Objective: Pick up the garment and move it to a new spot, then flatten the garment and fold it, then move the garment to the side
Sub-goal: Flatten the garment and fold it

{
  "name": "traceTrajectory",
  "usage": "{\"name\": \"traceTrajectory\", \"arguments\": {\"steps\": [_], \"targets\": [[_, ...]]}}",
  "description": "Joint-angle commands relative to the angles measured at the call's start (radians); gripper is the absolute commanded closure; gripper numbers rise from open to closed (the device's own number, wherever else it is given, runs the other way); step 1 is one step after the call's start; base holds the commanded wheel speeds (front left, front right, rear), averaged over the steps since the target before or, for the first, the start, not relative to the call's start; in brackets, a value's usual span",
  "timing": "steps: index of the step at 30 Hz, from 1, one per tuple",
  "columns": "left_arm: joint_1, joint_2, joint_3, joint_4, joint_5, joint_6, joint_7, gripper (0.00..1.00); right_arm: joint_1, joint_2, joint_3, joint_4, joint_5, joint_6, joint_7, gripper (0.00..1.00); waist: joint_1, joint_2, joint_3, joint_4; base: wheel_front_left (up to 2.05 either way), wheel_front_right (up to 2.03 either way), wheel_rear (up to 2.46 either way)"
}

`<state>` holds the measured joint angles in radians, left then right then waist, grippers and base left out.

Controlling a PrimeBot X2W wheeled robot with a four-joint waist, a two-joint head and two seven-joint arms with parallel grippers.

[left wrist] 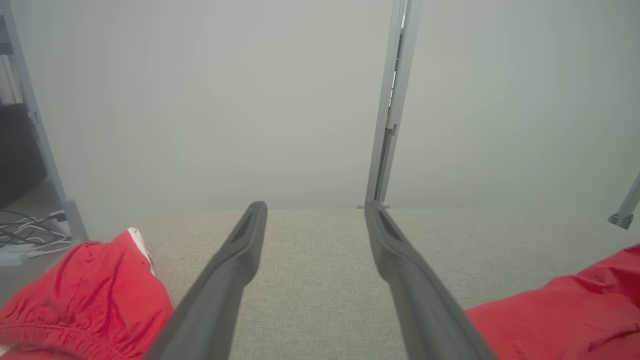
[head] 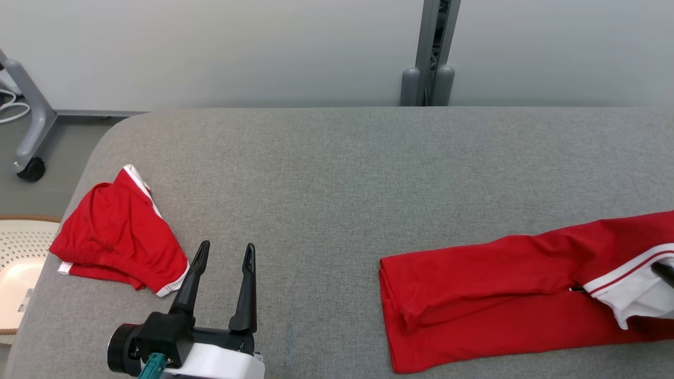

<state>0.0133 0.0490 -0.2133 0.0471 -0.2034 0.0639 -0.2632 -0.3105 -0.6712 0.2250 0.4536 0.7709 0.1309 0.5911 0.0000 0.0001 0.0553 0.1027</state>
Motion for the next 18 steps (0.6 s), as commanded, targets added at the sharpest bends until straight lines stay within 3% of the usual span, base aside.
{"name": "traceTrajectory", "arguments": {"steps": [1, 10, 18], "targets": [[0.005, 0.003, 0.001, 0.001, -0.006, 0.007, -0.002, 0.0, 0.012, 0.001, -0.006, -0.01, 0.007, 0.0, 0.007, 1.0, 0.0, -0.0001, -0.007, -0.005, 0.0, 0.0, 0.0], [0.019, 0.003, -0.013, 0.003, -0.027, 0.019, -0.002, 0.0, 0.098, 0.077, -0.072, -0.233, 0.0, 0.0, 0.162, 1.0, 0.0, -0.0001, -0.029, -0.009, 0.0, 0.0, 0.0], [0.019, 0.003, -0.022, 0.003, -0.041, 0.027, -0.002, 0.0, 0.179, 0.2, -0.145, -0.407, -0.033, 0.0, 0.284, 1.0, 0.0, -0.0001, -0.037, 0.016, 0.0, 0.0, 0.0]]}}
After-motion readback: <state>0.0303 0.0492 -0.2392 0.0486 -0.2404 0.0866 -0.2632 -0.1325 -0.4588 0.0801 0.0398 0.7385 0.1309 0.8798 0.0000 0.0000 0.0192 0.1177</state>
